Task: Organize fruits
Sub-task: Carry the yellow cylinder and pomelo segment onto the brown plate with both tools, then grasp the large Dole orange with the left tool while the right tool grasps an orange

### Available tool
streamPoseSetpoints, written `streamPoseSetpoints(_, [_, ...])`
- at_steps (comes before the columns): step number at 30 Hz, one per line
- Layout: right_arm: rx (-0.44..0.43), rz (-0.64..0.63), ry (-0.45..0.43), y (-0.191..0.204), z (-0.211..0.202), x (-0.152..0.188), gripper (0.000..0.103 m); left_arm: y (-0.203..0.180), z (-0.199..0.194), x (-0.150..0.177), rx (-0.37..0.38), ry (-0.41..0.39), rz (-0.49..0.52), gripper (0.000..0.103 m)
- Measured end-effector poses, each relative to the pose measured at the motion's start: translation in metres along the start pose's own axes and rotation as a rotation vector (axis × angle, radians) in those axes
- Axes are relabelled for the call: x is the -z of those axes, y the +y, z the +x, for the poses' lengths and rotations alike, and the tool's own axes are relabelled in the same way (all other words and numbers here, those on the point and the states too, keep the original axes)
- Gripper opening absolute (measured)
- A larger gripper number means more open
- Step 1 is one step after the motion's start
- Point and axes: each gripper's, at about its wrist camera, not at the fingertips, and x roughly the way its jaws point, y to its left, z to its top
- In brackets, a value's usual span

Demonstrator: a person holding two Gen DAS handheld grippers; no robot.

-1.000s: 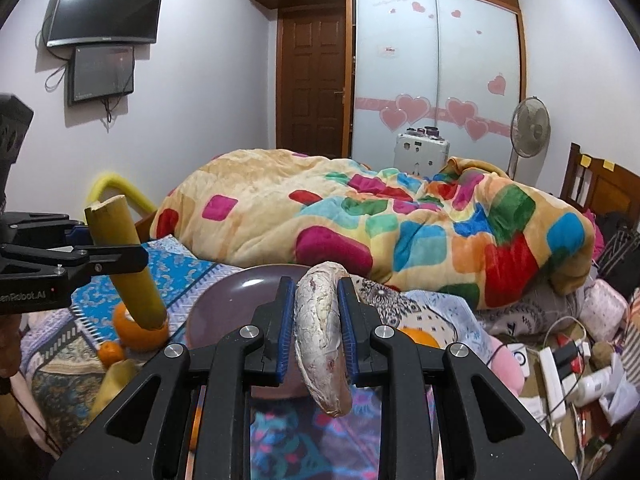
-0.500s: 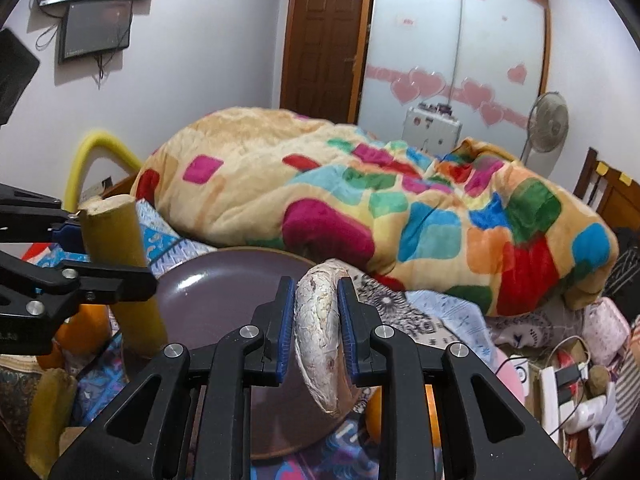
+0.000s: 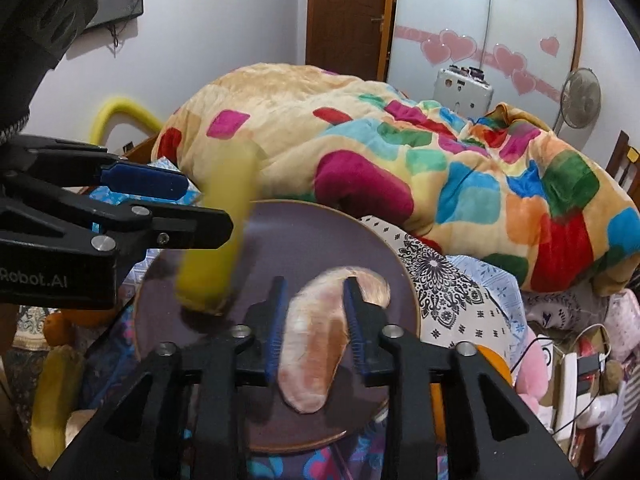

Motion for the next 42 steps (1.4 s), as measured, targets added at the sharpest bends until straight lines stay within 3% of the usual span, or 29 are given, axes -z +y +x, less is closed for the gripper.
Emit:
streamPoseSetpoints(7, [0.068,0.025,-0.092,-0.015,-0.036,0.0,0.045,0.007,-0.026,0.015,-0.063,-0.062,0.026,0.066])
streamPoseSetpoints(14, [0.138,0.064,-0.118,-0.037,-0.055,0.004,0.049,0.029,-0.038,0.032,-0.119,-0.067,-0.005,0.068])
streamPoseSetpoints(19, [0.167,0.088,-0.091,-0.049,-0.058,0.018,0.054,0.04,-0.038,0.047,-0.128,-0.05,-0.017,0.082])
streamPoseSetpoints(22, [0.183,0.098,-0.07,-0.054,-0.055,0.028,0.067,0.046,-0.037,0.055,-0.147,-0.054,-0.036,0.089])
streamPoseSetpoints(30, [0.183,0.101,0.029,-0.063,-0.029,0.049,0.067,0.062,-0.022,0.068,-0.144,-0.004,-0.08,0.09])
streamPoseSetpoints(42, [0.163,0.124,0.108,-0.073,-0.005,0.041,0.064,0.058,-0.014,0.076,-0.102,0.036,-0.095,0.09])
